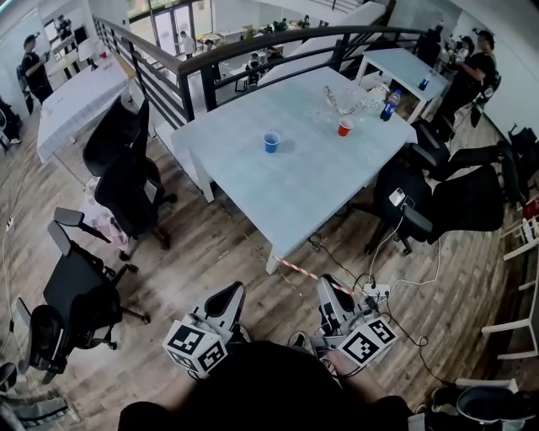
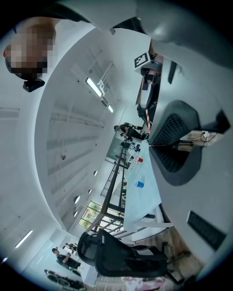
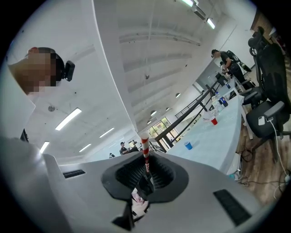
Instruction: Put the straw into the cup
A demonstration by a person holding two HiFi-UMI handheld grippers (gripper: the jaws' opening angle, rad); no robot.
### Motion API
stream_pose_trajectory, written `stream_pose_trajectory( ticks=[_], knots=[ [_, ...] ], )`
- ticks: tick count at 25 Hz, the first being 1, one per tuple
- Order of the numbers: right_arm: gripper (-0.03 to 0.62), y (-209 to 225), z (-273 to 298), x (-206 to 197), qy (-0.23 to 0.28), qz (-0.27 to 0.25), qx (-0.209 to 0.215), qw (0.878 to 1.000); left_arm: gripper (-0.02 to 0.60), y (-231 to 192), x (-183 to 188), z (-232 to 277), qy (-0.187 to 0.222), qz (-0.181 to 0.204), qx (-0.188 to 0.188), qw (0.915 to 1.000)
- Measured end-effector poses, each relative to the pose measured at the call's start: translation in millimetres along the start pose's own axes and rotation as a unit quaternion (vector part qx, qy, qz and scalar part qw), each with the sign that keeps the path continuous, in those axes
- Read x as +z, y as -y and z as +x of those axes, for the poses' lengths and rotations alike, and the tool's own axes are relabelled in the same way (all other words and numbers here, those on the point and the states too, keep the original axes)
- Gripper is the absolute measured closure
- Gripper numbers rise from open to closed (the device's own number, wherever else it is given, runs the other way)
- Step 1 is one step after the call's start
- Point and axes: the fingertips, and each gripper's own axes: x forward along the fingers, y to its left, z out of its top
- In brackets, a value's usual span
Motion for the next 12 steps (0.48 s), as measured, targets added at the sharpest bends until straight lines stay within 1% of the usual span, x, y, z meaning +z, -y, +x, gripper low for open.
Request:
stream_pose_trajectory(
  ticks=[5,8,12],
  knots=[
    [0.544,-17.2,27.0,-25.0,-0.010,-0.009,-0.009,1.000,0.563,-37.1,2.3,-17.9,0.003,-0.011,-0.001,0.9999],
    [0.543,-32.0,40.7,-40.1,-0.024,-0.014,-0.014,1.000,0.563,-55.8,6.1,-32.3,0.013,-0.022,-0.002,0.9997],
    [0.543,-50.0,56.8,-48.3,-0.026,-0.024,-0.025,0.999,0.563,-76.7,10.2,-50.0,0.023,-0.038,-0.001,0.9990]
  ],
)
